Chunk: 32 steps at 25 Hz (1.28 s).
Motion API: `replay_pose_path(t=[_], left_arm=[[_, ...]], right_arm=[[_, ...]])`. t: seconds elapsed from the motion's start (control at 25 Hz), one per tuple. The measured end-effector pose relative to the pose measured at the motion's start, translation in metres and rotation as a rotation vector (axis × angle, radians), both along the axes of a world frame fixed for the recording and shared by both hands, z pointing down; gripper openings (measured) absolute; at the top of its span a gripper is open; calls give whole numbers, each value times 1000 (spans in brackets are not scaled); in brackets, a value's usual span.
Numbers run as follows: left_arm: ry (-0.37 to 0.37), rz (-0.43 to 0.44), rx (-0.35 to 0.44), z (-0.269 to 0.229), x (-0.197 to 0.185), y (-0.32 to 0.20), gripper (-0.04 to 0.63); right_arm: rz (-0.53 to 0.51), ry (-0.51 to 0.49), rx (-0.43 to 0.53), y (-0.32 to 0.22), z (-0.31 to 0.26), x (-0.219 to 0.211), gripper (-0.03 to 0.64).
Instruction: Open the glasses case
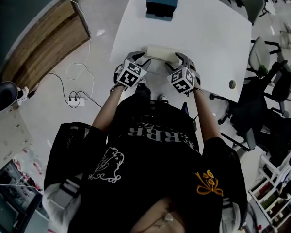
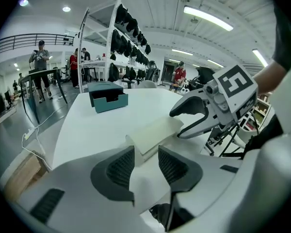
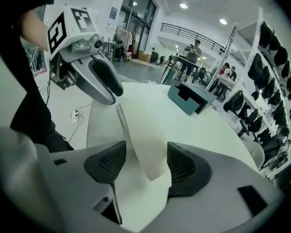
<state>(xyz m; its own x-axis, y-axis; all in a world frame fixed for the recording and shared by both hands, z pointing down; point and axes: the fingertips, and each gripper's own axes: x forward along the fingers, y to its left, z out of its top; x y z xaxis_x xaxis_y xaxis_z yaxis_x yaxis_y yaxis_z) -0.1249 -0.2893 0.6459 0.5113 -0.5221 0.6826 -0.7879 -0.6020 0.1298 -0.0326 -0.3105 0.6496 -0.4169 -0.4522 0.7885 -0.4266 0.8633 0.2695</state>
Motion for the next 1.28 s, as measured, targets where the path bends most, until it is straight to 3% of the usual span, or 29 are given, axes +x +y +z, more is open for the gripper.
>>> replay_pose_path(t=[0.16, 0.36, 0.64, 1.0, 1.28], left_arm=[[-42, 37, 2, 12, 1, -6, 150], [-104, 77, -1, 25, 7, -9, 150], [-15, 35, -31, 32, 6, -11, 150], [-41, 46, -25, 33, 6, -9, 149], [-73, 56, -14, 35, 6, -7, 149]], right_arm=[[-6, 22, 43, -2, 0, 1, 228], [0, 16, 44, -3, 0, 0, 228], [20, 24, 4, -4, 0, 2, 221], [12, -4, 3, -17, -22, -1, 200], [100, -45, 96, -58, -42, -12, 70]])
